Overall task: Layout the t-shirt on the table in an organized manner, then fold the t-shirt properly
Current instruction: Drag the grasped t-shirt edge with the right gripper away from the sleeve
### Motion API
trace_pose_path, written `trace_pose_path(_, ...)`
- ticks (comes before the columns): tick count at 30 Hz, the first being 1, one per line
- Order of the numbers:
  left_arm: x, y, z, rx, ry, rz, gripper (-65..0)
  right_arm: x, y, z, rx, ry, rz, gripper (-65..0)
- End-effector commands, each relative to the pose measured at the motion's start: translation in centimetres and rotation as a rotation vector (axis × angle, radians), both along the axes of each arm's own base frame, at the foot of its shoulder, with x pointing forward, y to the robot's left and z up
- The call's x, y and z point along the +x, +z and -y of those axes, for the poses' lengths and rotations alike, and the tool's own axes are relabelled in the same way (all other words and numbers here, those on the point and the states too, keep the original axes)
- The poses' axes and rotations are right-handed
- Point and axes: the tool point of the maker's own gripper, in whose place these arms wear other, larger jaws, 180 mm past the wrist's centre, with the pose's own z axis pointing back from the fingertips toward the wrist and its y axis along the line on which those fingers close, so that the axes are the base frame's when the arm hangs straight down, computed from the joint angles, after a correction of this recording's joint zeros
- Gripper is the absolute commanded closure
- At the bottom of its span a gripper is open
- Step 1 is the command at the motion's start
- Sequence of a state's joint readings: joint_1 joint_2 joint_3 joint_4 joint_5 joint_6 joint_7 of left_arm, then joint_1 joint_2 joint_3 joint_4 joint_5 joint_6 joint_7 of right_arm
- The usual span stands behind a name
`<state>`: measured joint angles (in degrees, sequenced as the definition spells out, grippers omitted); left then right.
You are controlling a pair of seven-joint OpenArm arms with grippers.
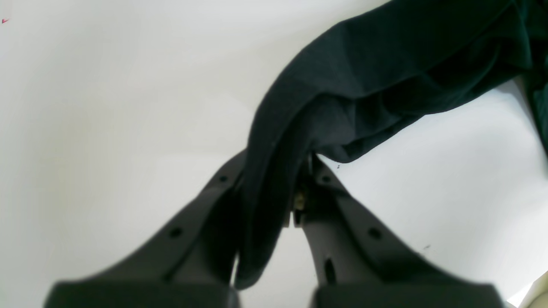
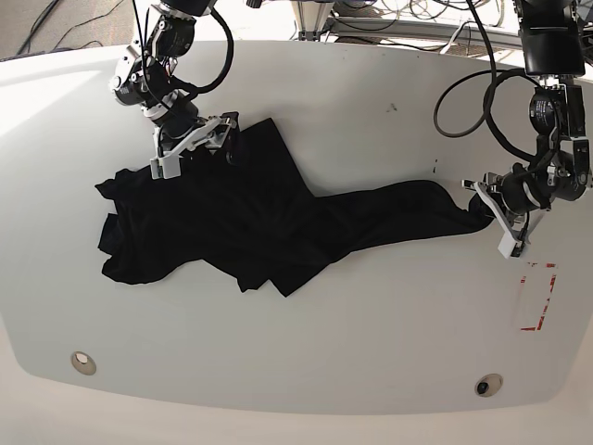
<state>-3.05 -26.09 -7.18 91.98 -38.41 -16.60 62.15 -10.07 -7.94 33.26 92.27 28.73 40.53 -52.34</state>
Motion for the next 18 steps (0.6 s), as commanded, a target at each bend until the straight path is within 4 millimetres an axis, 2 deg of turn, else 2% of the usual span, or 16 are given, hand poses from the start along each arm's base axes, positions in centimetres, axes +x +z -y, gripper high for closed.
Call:
trace_pose_path(1,1.0,1.6,-0.3,0.005,-0.005,0.051,0.0,-0.6,-0.7,0.0,-0.025,0.019,-0.044,-42.0)
trace_pose_path(2,1.0,1.6,-0.3,0.005,-0.005,0.051,0.0,-0.6,-0.7,0.0,-0.025,0.019,-0.044,-39.8)
trace_pose_path(3,1.0,1.6,-0.3,0.005,-0.005,0.051,0.0,-0.6,-0.7,0.0,-0.025,0.019,-0.044,-34.9)
trace_pose_path(4,1.0,1.6,-0.3,0.005,-0.005,0.051,0.0,-0.6,-0.7,0.0,-0.025,0.019,-0.044,-33.3)
trace_pose_path(6,1.0,1.6,-0.3,0.005,-0.005,0.051,0.0,-0.3,-0.5,0.1,-0.03,0.018,-0.038,-22.4)
trace_pose_path(11,1.0,1.6,-0.3,0.005,-0.005,0.051,0.0,-0.1,-0.4,0.7,-0.048,0.019,-0.034,-3.3)
trace_pose_path(13,1.0,1.6,-0.3,0.005,-0.005,0.051,0.0,-0.1,-0.3,1.1,-0.059,0.024,-0.031,0.0)
trace_pose_path(18,1.0,1.6,-0.3,0.007,-0.005,0.051,0.0,-0.1,0.1,1.8,-0.084,0.022,-0.022,0.0)
